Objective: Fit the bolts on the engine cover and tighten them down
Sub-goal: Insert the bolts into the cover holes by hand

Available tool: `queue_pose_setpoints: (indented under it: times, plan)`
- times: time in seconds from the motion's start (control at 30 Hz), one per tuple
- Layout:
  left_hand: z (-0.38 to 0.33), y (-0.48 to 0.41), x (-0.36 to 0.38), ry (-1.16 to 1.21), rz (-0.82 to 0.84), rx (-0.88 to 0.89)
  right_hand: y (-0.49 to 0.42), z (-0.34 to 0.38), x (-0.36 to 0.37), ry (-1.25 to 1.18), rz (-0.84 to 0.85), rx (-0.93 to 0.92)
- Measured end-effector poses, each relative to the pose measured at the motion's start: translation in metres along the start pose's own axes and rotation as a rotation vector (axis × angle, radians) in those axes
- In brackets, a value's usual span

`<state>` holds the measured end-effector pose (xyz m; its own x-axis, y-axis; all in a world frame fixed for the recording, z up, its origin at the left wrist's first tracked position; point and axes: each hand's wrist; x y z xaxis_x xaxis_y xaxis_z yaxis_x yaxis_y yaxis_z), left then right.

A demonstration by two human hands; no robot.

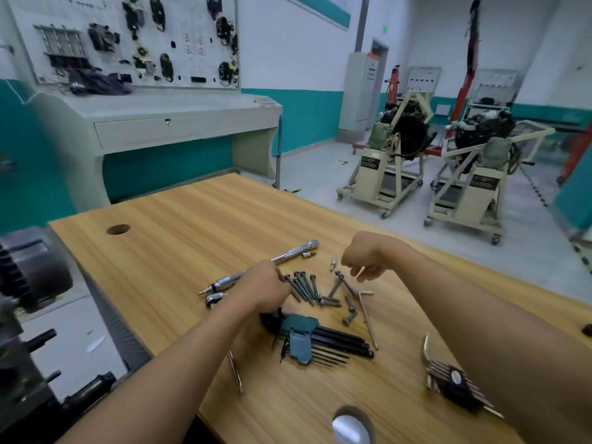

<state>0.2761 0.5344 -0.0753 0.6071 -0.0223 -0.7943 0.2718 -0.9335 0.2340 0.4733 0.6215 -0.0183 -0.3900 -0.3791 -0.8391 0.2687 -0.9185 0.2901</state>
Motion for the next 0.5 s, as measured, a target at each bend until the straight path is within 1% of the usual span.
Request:
queue_pose_setpoints:
  times: [0.07, 0.13, 0.23, 0.33, 0.43, 0.5]
  plan:
    - [-0.016, -0.008, 0.011, -0.045, 0.008, -0.018, 0.002, -0.012, 0.004, -0.026, -0.012, -0.018]
    - [-0.034, -0.015, 0.023, -0.115, -0.018, -0.011, -0.001, -0.023, 0.008, -0.029, -0.035, -0.018]
    - [-0.048, -0.022, 0.031, -0.192, -0.077, -0.002, -0.006, -0.025, 0.019, 0.045, -0.003, -0.021]
    - [-0.055, -0.029, 0.035, -0.216, -0.114, 0.000, -0.012, -0.017, 0.026, 0.061, -0.014, -0.039]
    - [-0.058, -0.032, 0.038, -0.220, -0.098, 0.004, -0.021, -0.005, 0.032, 0.162, -0.004, -0.052]
    - [-0.056, -0.035, 0.037, -0.178, -0.081, -0.007, -0.025, 0.003, 0.035, 0.181, -0.018, -0.060]
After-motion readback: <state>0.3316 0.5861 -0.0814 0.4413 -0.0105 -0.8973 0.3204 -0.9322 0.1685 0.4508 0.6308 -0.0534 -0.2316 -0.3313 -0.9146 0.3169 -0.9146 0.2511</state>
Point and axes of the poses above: each hand's wrist, its own y-axis away from the middle knuckle, its own x-axis out of the palm, z = x × y, and after that the axes turned 12 degrees about -x, right-handed
